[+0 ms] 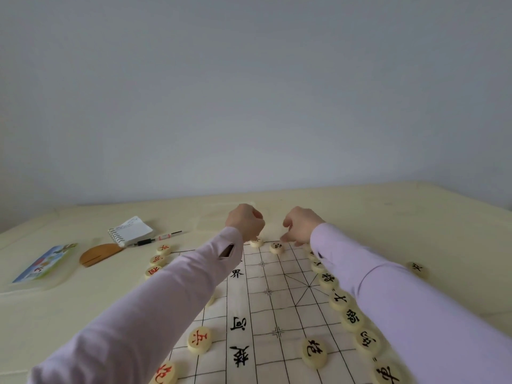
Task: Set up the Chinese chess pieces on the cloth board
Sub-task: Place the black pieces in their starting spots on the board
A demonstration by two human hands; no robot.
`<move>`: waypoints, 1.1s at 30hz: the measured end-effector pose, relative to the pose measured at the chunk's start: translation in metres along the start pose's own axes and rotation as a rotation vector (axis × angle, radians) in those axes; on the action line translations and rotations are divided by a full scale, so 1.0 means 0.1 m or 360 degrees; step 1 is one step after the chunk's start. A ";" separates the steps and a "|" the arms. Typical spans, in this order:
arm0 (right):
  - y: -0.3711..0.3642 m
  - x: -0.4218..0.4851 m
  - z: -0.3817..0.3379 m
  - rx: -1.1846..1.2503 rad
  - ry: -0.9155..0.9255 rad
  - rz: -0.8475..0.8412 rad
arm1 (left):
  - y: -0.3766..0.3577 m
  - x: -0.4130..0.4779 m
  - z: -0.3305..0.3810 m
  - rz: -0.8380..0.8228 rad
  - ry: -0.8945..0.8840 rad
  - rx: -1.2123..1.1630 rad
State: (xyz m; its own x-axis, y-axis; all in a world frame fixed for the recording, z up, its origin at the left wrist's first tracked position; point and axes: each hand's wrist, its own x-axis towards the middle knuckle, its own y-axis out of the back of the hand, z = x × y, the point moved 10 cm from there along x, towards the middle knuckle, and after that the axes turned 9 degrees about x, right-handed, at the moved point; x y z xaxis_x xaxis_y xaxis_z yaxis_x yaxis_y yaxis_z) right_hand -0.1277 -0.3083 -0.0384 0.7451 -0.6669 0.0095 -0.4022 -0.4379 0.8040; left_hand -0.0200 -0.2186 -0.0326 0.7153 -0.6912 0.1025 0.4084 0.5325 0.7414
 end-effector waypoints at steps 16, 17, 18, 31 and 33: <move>1.07 -0.90 1.47 0.0255 -0.0468 0.0462 | -0.58 -0.72 0.92 -0.0349 -0.0404 -0.0179; 1.10 -0.94 1.54 0.0251 -0.0495 0.0489 | -0.62 -0.74 0.95 -0.0367 -0.0416 -0.0185; 1.13 -0.98 1.62 0.0248 -0.0530 0.0532 | -0.66 -0.75 0.98 -0.0377 -0.0427 -0.0189; 1.27 -1.26 2.06 0.0279 -0.0798 0.0634 | -0.86 -0.84 1.04 -0.0415 -0.0445 -0.0185; 1.33 -1.27 2.06 0.0293 -0.0793 0.0692 | -0.85 -0.85 1.03 -0.0416 -0.0443 -0.0188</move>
State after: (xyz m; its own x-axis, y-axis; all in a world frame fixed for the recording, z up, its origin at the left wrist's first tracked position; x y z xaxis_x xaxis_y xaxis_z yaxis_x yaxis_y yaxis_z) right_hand -0.3853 -0.4061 -0.0552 0.1797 -0.9837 -0.0016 -0.7261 -0.1337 0.6744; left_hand -0.1738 -0.2558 -0.0362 0.4042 -0.9082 0.1086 0.6302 0.3625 0.6866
